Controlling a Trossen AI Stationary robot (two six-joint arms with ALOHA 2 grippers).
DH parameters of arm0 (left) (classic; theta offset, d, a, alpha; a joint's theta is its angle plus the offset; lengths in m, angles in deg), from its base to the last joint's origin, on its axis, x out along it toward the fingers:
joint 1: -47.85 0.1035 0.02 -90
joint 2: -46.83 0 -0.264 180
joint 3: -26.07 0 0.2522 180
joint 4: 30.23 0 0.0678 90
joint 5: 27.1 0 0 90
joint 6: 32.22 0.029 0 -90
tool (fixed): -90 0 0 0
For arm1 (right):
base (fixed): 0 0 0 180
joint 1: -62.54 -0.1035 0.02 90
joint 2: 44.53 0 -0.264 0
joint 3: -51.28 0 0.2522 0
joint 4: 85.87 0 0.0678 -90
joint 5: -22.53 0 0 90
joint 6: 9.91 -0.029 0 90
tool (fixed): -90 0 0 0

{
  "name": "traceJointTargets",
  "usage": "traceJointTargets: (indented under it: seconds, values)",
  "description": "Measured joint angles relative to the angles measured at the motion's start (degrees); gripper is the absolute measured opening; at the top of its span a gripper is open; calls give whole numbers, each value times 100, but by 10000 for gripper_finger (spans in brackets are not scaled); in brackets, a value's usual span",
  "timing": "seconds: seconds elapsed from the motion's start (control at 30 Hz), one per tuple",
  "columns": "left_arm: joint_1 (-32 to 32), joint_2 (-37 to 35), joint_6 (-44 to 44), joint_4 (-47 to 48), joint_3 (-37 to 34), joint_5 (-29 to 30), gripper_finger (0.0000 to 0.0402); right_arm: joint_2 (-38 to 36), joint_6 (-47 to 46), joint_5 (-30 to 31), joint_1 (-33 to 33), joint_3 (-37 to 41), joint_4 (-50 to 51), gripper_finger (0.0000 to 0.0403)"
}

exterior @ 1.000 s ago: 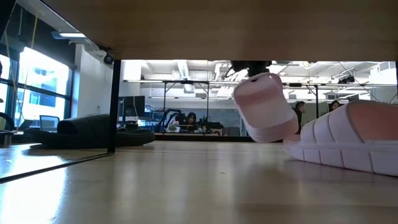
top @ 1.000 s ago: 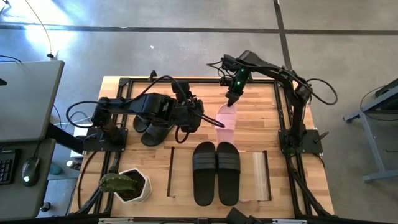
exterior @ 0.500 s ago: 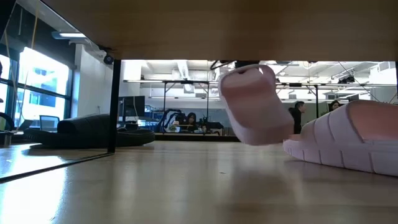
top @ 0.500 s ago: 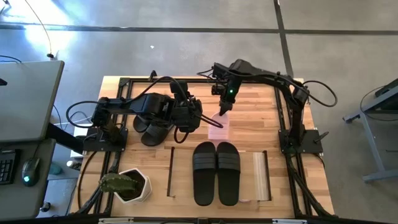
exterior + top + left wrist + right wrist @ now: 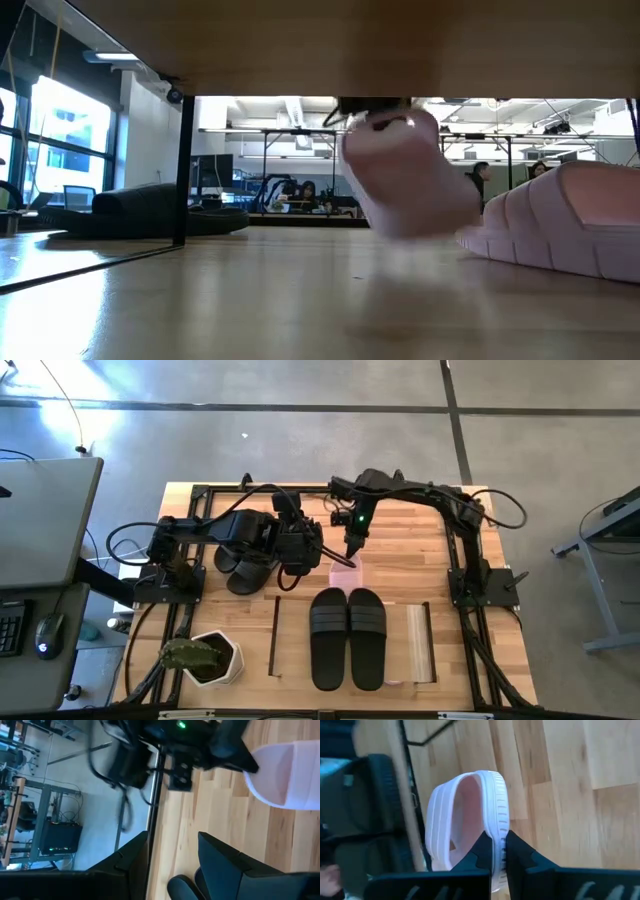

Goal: Pick and place slides into the shelf
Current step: Put the pink slipper under the shelf

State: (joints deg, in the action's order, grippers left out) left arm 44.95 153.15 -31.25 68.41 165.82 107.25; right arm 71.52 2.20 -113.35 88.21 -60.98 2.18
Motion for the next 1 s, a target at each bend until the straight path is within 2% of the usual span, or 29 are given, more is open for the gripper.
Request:
traceJointTargets:
  seconds: [0.7, 1.0]
  values:
    - [0, 2, -146, 90, 0, -52, 154, 753, 174, -123, -236, 2, -468, 1]
    - [0, 2, -271, 86, 0, -257, 154, 896, 437, -270, -298, 2, -274, 1]
